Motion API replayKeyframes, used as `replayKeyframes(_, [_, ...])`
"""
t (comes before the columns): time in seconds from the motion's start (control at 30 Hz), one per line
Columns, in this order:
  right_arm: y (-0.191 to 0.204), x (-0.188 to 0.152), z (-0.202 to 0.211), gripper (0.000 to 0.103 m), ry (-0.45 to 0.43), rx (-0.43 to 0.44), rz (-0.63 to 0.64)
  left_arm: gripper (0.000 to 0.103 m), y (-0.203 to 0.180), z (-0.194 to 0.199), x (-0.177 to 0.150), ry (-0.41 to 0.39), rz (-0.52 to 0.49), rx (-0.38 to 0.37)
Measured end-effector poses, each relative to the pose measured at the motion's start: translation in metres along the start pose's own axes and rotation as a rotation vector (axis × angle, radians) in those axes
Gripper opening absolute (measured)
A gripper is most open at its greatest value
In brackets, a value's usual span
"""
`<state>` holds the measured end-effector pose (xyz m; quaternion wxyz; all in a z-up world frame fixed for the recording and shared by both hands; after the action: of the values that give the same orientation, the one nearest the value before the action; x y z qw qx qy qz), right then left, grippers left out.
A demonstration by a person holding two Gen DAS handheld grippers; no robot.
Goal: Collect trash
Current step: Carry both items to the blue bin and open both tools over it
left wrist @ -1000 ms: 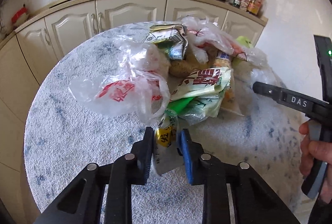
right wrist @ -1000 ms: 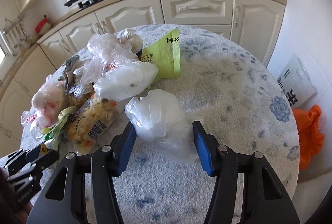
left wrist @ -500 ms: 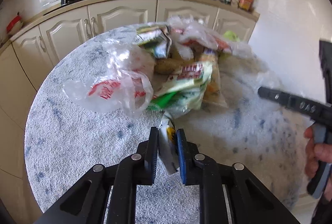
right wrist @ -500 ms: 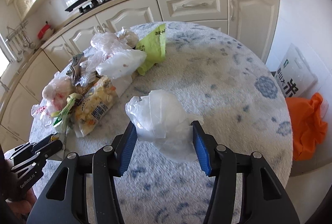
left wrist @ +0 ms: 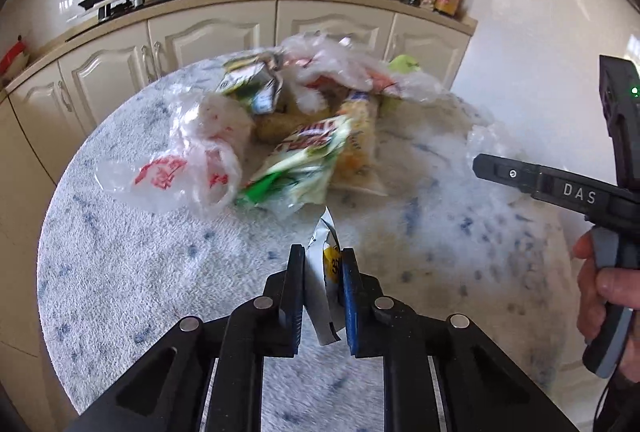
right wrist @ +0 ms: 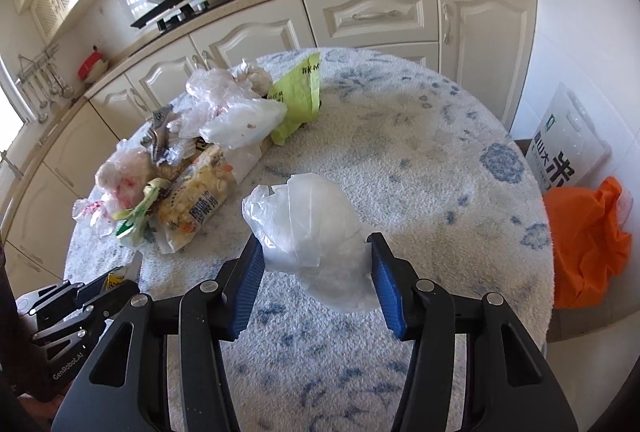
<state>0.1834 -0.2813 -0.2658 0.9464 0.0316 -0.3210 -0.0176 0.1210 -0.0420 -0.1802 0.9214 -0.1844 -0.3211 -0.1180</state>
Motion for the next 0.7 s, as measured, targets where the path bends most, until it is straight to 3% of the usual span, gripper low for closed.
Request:
replayKeyframes(0.37, [-0.04, 0.009, 0.065, 0.052, -0.128, 0.009, -0.084, 0.013, -0.059, 0.038, 0.041, -0.123, -0.106, -0.076])
replayKeyframes(0.53, [-0.094, 0.005, 0.103, 0.052, -0.196, -0.049, -0.172, 0.013, -0.108, 0.037, 0.064, -0.153, -0.191, -0.16])
replayKeyframes(0.7, [-0.166, -0.017, 0.139, 0.052, -0.232, -0.165, -0.293, 0.013, -0.178, 0.021, 0.08, -0.15, -0.299, -0.285])
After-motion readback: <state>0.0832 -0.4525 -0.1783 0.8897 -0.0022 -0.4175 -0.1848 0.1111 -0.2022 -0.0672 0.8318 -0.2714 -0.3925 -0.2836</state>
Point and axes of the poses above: each gripper's, at about its wrist camera, not at the fingertips, and z roughly against the way its jaws point, y to its left, x to its top, the point moved 3 cm from there along -z, roughly the way its jaws point, and after that the axes turned 11 degrees about -x, right-handed, at the moved point
